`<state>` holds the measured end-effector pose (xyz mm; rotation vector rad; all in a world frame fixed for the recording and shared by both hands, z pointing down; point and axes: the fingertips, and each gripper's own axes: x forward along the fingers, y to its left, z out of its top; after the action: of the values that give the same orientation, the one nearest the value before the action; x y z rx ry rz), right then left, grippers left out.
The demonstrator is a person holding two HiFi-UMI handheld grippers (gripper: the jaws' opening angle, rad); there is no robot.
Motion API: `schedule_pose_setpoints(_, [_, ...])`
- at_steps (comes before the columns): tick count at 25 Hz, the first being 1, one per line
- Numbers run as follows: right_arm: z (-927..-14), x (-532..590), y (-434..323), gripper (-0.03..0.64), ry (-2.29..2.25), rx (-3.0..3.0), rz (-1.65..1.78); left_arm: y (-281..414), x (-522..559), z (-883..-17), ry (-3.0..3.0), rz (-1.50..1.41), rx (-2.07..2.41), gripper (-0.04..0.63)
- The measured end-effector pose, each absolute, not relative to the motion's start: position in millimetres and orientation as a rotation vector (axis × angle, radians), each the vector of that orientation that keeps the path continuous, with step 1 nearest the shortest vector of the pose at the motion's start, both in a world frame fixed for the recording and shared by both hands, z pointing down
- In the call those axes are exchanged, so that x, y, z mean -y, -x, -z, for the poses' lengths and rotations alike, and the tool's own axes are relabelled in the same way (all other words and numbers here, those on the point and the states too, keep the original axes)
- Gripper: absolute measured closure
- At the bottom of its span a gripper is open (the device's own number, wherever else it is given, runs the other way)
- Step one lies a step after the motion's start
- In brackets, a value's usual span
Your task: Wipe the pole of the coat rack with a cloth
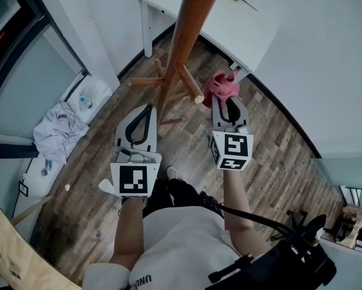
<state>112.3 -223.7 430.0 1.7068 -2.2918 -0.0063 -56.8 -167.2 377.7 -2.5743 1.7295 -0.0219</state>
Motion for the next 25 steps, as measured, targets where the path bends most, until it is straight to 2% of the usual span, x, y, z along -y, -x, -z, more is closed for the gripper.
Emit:
schedule_pose_setpoints(18, [-341, 213, -102, 0.538, -1.805, 2.401, 0.246, 57, 163, -323, 2.487, -0.081, -1.666, 0.581])
schedule_pose_setpoints(25, [-323, 210, -104, 0.538, -1.831, 2.392, 0.335, 50, 167, -319, 2.402, 0.072, -1.512, 0.581])
